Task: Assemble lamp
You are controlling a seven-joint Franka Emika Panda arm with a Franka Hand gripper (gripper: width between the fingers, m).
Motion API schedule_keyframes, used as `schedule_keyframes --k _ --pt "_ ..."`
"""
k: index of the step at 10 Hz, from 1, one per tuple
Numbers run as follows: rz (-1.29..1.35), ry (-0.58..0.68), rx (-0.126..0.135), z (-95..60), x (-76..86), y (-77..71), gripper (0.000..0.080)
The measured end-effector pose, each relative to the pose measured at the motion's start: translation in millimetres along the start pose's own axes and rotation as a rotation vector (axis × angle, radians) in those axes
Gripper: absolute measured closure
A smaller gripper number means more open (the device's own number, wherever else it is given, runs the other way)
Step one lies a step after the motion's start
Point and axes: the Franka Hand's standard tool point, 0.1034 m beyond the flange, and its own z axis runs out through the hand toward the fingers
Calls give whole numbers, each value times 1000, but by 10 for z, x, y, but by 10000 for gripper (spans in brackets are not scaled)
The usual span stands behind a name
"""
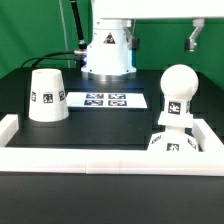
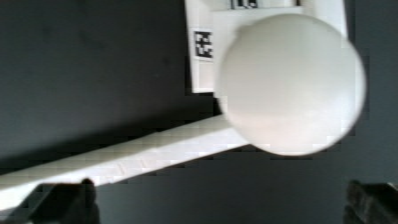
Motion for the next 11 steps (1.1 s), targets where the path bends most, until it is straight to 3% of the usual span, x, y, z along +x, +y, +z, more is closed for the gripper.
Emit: schedule_keyframes --k 4,6,7,9,11 --pt "4 -5 -3 31 -26 -2 101" --pt "75 -12 -6 110 -159 -70 101" --pt "54 -19 -9 162 -252 38 101" --pt "39 -33 -26 213 -345 473 101" --pt "63 -41 -10 156 -283 858 101"
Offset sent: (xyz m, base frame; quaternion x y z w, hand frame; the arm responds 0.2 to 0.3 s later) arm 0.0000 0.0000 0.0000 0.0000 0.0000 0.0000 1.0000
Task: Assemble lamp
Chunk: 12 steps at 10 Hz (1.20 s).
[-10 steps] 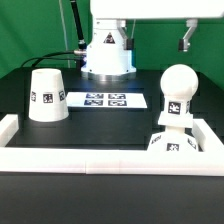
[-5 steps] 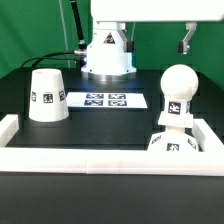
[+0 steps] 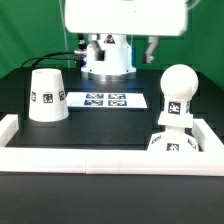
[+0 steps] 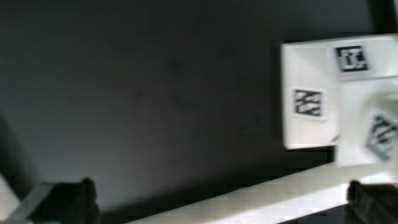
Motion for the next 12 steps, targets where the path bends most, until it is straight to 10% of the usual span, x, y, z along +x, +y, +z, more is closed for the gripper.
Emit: schedule_keyframes --k 2,8,12 --pt "35 -15 19 21 -42 210 101" --pt "84 -31 14 48 -114 213 101" --pt "123 -84 5 165 -415 737 101"
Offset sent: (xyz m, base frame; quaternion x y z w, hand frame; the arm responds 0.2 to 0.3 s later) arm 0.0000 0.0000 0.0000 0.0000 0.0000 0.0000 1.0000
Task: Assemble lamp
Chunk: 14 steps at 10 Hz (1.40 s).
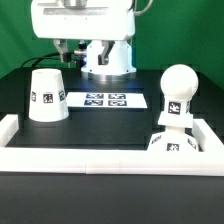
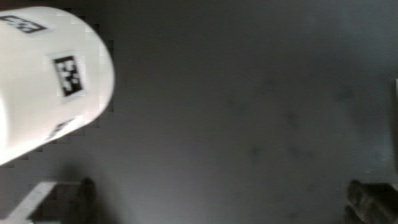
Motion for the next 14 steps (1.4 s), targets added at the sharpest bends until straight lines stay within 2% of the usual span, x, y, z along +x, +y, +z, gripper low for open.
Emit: schedule_keyframes --k 1,2,7,8,10,12,14 --pt "-2 7 -2 -17 51 129 101" --pt "5 12 -4 -4 54 167 101" --pt "-1 12 -7 22 39 170 101" --pt "-1 9 -10 70 -26 245 101" --pt "7 4 -11 72 -61 341 101" --pt "11 5 -11 71 -42 461 101" --pt "25 9 -9 142 -72 553 101"
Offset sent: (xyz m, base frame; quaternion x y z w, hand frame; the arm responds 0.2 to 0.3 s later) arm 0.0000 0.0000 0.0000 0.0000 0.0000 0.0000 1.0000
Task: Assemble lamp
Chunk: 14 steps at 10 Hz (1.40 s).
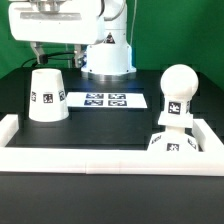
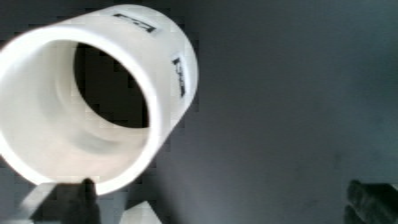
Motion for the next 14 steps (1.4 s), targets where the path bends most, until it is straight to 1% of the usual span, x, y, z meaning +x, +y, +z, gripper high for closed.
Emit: schedule_keyframes --k 2,7,8,9,10,12,13,14 --pt "9 -10 -8 102 -75 29 101" --pt "-3 -1 -41 276 -96 58 101" --pt "-5 0 -42 276 -93 49 101" --pt "-5 0 -41 275 -90 48 128" --pt "-5 -1 -42 279 -93 50 128" --pt "-5 -2 -43 285 -95 52 482" --pt "-5 -2 -44 288 -97 54 618" --pt "-5 -3 -44 291 -98 55 618"
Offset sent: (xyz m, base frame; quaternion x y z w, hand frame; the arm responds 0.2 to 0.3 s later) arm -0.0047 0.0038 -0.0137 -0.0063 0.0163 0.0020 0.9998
